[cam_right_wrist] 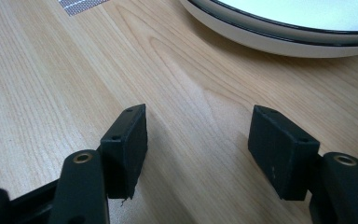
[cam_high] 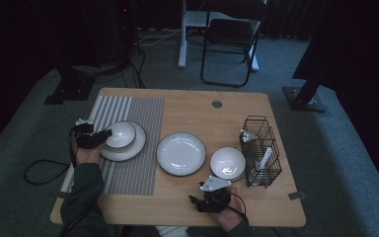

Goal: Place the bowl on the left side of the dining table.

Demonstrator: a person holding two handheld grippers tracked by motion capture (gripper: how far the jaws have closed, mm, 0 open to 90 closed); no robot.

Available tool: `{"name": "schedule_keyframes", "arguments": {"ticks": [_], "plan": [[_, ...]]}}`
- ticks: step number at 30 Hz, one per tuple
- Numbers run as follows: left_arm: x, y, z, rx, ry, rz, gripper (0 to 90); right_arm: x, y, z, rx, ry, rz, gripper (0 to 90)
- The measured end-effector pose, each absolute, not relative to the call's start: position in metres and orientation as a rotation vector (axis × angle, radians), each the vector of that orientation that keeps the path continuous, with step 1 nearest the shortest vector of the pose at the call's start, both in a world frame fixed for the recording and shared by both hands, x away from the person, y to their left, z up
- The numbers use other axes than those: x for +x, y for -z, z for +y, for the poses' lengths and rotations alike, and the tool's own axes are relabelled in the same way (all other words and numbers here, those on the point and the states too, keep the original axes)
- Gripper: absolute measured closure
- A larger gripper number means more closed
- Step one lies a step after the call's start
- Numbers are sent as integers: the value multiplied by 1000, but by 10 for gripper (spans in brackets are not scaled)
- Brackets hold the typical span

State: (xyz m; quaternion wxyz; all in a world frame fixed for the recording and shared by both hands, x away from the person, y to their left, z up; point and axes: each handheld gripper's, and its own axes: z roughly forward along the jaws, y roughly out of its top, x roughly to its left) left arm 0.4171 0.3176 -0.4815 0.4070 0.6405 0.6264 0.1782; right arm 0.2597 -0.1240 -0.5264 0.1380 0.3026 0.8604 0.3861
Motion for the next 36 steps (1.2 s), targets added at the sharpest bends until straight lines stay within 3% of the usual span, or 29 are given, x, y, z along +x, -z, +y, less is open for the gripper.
{"name": "schedule_keyframes", "arguments": {"ticks": [12, 28, 36], "plan": [[405, 464, 313, 1624, -598, 1521, 617, 260, 526, -124, 877, -1116, 2489, 371], [380, 433, 287, 1644, -724, 1394, 576, 260, 526, -124, 868, -1115, 2498, 365], [365, 426, 265, 1680, -720, 1304, 575, 261, 526, -124, 843, -1121, 2512, 365]]}}
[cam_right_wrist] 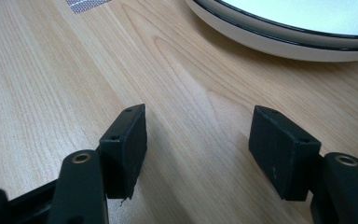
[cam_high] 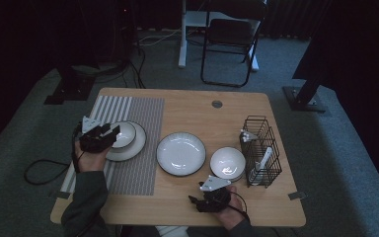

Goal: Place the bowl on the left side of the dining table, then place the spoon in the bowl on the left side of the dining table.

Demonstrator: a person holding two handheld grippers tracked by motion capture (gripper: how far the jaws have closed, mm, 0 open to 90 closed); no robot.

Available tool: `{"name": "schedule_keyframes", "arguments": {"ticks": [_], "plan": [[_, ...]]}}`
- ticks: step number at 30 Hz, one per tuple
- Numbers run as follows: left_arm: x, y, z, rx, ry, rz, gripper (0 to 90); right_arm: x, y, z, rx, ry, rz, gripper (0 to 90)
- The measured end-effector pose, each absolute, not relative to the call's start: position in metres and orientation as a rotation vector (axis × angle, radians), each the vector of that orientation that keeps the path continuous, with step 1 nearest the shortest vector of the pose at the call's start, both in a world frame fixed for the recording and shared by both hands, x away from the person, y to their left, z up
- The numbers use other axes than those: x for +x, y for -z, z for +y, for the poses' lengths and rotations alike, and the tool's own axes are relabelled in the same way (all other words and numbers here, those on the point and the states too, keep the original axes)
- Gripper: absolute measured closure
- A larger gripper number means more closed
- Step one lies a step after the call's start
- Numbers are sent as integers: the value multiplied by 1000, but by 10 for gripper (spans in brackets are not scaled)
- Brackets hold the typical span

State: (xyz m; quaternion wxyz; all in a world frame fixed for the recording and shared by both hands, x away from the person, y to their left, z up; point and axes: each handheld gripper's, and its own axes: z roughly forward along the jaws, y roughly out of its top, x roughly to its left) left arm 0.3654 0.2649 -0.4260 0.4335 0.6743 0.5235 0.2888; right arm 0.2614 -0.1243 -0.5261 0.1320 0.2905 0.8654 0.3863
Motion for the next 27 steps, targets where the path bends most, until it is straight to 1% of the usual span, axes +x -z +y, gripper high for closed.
{"name": "schedule_keyframes", "arguments": {"ticks": [8, 12, 19, 27], "plan": [[354, 420, 247, 1699, -710, 1247, 575, 262, 526, -124, 843, -1122, 2512, 362], [348, 419, 234, 1732, -711, 1199, 575, 262, 526, -124, 850, -1118, 2507, 340], [346, 430, 221, 1801, -704, 1175, 571, 261, 526, -123, 850, -1115, 2513, 307], [341, 440, 214, 1829, -680, 1170, 569, 261, 527, -123, 849, -1115, 2514, 303]]}}
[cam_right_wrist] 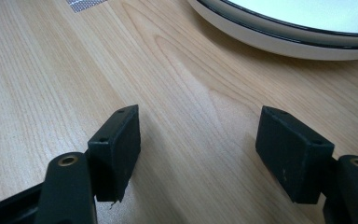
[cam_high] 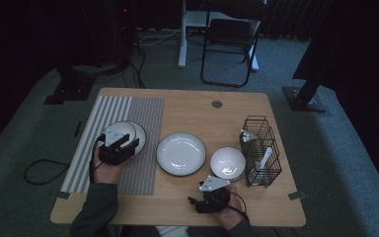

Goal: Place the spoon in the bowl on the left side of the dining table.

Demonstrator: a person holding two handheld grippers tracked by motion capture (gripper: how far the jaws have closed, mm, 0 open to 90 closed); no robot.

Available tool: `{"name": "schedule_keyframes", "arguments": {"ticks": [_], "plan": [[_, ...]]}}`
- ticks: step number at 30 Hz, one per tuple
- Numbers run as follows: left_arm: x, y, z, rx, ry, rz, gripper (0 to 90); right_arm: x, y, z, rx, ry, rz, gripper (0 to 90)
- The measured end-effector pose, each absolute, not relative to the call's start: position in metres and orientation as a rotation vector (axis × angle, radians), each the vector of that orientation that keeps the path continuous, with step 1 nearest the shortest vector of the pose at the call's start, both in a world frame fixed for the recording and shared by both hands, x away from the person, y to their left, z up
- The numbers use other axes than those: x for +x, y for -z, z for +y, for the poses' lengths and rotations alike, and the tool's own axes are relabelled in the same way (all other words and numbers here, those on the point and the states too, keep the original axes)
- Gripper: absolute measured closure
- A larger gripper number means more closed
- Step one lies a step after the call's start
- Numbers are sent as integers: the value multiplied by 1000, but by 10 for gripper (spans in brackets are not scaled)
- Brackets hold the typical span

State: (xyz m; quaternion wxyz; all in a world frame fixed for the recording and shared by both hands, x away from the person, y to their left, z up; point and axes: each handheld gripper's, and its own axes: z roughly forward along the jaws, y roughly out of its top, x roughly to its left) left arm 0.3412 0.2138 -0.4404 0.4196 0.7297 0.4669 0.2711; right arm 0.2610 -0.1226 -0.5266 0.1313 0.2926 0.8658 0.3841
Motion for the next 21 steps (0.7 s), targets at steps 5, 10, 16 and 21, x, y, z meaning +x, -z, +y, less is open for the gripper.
{"name": "schedule_keyframes", "arguments": {"ticks": [5, 10, 16, 21], "plan": [[336, 449, 208, 1860, -663, 1153, 569, 261, 527, -123, 852, -1114, 2513, 303], [333, 459, 200, 1894, -646, 1124, 569, 261, 527, -123, 853, -1113, 2510, 304], [328, 472, 192, 1912, -648, 1125, 569, 260, 527, -123, 859, -1114, 2508, 303], [323, 486, 188, 1930, -655, 1128, 565, 260, 527, -123, 862, -1113, 2507, 303]]}}
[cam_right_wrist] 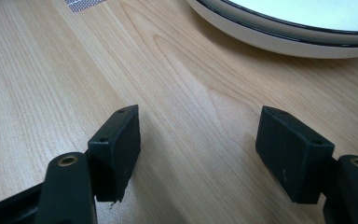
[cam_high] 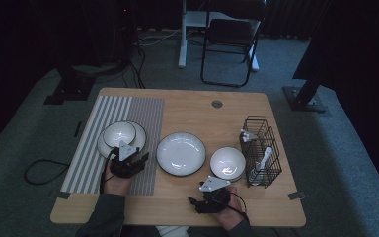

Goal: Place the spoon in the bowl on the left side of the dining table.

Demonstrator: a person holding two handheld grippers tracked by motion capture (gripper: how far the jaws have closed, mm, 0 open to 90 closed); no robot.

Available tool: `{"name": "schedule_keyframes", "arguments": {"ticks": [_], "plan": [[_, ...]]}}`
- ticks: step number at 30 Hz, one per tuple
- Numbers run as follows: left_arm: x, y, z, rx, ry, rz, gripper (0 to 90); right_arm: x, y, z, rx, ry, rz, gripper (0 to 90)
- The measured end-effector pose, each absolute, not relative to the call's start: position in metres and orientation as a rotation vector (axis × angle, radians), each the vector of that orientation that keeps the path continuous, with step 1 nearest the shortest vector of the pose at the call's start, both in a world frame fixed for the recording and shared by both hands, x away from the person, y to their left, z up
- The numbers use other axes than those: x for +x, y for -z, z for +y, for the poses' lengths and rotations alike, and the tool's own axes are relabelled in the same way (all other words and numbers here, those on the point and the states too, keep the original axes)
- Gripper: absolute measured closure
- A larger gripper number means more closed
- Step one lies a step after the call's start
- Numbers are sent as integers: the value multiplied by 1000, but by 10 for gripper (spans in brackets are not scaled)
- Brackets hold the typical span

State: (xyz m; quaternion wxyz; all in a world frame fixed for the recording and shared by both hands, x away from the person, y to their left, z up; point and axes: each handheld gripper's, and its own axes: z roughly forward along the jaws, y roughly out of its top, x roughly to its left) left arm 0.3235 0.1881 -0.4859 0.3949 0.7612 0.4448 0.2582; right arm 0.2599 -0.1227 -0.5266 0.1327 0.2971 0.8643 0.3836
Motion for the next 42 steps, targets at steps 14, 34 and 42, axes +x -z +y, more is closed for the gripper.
{"name": "schedule_keyframes", "arguments": {"ticks": [14, 34, 42], "plan": [[320, 509, 191, 1928, -658, 1170, 543, 259, 526, -123, 871, -1109, 2499, 320], [324, 514, 195, 1923, -630, 1189, 541, 251, 485, -132, 821, -1153, 2490, 402], [324, 516, 193, 1940, -619, 1189, 533, 247, 456, -137, 768, -1182, 2452, 424]]}}
